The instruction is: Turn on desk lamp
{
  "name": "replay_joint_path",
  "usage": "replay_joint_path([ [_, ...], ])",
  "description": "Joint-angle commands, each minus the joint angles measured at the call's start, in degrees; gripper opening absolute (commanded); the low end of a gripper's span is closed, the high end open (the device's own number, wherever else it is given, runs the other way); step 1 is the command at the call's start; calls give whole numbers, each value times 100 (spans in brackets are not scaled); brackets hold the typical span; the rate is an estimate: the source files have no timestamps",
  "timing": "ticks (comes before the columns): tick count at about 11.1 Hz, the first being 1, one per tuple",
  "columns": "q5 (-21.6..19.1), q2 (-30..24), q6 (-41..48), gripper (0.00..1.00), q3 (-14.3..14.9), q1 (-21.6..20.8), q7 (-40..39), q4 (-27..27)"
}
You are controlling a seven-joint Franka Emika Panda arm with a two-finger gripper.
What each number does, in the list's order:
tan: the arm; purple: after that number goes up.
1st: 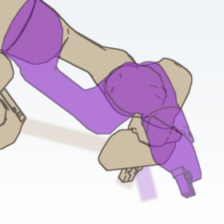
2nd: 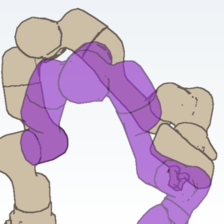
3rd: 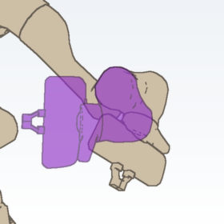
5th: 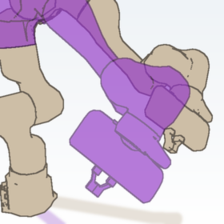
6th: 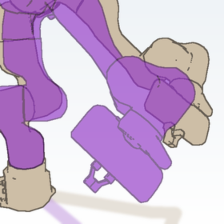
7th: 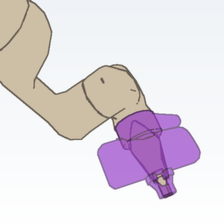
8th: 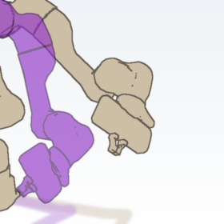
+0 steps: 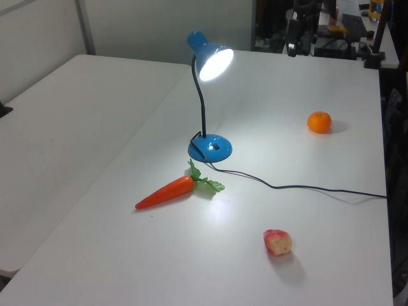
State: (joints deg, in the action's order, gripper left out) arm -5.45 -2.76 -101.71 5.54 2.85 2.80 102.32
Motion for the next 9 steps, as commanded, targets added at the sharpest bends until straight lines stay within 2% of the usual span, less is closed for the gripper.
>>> replay_joint_path([
  [1,62,4,265,100,9,119,-104,-151],
  [9,53,12,344,100,8,137,-104,-186],
])
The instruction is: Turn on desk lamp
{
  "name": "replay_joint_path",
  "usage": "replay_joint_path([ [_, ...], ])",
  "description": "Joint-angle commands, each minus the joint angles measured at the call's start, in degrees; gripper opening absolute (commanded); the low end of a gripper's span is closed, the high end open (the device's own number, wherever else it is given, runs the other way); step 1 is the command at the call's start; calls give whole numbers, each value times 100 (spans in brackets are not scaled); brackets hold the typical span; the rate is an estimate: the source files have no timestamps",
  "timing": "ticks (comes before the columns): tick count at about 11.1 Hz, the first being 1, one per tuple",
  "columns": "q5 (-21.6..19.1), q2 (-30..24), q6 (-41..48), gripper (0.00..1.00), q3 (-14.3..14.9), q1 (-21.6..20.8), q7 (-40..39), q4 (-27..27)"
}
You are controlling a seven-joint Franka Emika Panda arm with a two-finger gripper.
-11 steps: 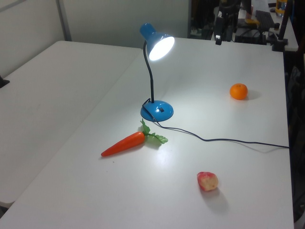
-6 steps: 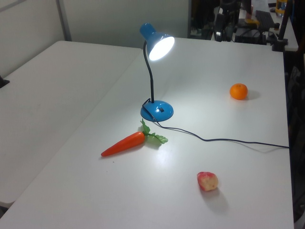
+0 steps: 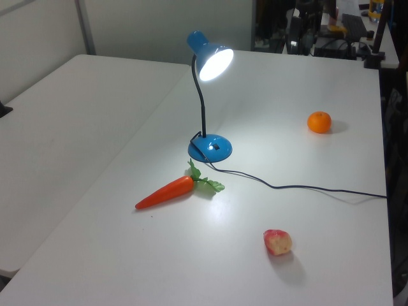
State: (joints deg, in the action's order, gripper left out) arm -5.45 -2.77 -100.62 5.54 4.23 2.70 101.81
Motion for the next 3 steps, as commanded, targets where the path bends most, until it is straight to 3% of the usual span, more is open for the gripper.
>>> replay_joint_path([
  [1,53,5,236,100,8,8,-95,-135],
  [3,44,5,236,100,8,8,-95,-135],
])
